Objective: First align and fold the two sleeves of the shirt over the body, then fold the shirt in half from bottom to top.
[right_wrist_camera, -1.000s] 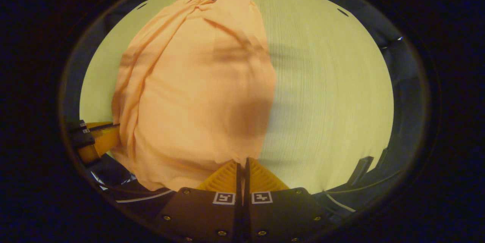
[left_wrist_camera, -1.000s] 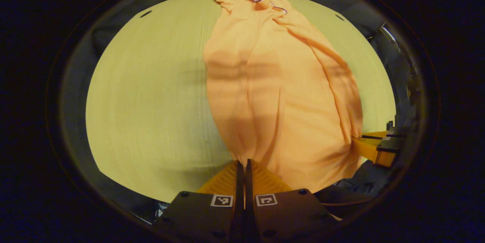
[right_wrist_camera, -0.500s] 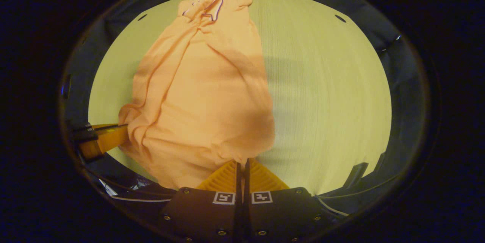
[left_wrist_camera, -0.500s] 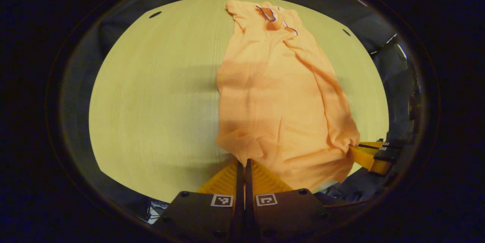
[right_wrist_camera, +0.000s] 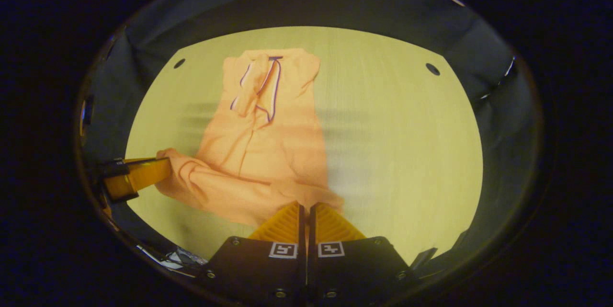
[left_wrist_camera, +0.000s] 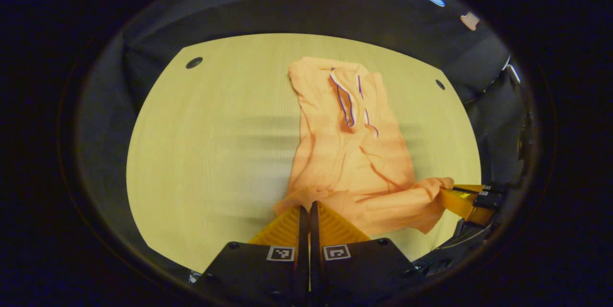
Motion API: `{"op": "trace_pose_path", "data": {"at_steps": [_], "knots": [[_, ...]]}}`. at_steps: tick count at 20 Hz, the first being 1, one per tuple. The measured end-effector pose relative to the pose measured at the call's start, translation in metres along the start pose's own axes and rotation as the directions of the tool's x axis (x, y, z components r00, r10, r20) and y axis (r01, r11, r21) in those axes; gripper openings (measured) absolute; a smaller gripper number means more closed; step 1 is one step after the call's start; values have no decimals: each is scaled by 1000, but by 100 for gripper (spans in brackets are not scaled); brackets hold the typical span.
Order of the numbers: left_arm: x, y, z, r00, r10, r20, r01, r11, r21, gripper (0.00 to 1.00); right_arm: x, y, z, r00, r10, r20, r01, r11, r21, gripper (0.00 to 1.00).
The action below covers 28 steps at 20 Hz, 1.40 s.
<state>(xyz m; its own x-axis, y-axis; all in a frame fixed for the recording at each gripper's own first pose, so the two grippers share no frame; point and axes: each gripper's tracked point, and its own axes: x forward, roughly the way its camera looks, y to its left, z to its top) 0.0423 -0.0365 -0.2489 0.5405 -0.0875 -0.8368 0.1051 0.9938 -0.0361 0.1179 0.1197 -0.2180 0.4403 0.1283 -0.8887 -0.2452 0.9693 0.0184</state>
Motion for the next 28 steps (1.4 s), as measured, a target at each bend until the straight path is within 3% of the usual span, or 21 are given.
{"op": "trace_pose_path", "data": {"at_steps": [2, 5, 7, 10, 11, 12, 14, 15, 16, 17, 19, 22, 24, 28], "knots": [[6, -2, 36, 999, 4, 36, -5, 1000, 14, 12, -2, -3, 39, 999, 1, 44, -2, 1000, 5, 1], [7, 1, 81, 997, 12, 75, -14, 999, 31, 7, 0, -6, 83, 996, 0, 94, -1, 1000, 11, 1], [6, 2, 101, 995, 16, 96, -20, 999, 38, 12, 0, -8, 107, 993, 0, 118, -2, 1000, 14, 1], [20, 5, 156, 990, 22, 140, -28, 999, 41, 7, -16, -11, 160, 983, -1, 181, -2, 1000, 16, 1], [27, 7, 171, 988, 26, 150, -33, 998, 46, 12, -22, -12, 174, 978, -4, 207, 1, 1000, 15, 1], [32, 9, 182, 987, 31, 157, -39, 998, 49, 7, -22, -13, 186, 975, -6, 220, 3, 1000, 13, 1], [43, 10, 203, 984, 33, 176, -42, 998, 47, 12, -28, -15, 192, 969, -9, 245, 7, 1000, 11, 1], [49, 12, 215, 982, 33, 186, -42, 998, 45, 7, -30, -18, 191, 967, -12, 253, 10, 1000, 8, 1], [60, 15, 229, 980, 37, 197, -46, 998, 42, 12, -32, -21, 193, 966, -14, 259, 12, 1000, 6, 1], [67, 17, 239, 978, 38, 203, -46, 998, 34, 7, -33, -24, 195, 965, -13, 263, 12, 1000, 5, 1], [85, 18, 265, 974, 32, 222, -36, 999, 10, 12, -30, -26, 195, 960, -22, 278, 19, 1000, 13, 1], [117, 19, 310, 966, 27, 255, -30, 1000, 8, 7, -38, -45, 196, 950, -30, 309, 20, 999, 38, 1], [135, 32, 322, 963, 63, 263, -79, 996, 49, 7, -26, -47, 192, 945, -49, 322, 39, 999, 38, 1], [172, 26, 321, 969, 74, 237, -92, 994, 64, 7, -21, -43, 190, 950, -52, 309, 44, 999, 33, 1]]}}
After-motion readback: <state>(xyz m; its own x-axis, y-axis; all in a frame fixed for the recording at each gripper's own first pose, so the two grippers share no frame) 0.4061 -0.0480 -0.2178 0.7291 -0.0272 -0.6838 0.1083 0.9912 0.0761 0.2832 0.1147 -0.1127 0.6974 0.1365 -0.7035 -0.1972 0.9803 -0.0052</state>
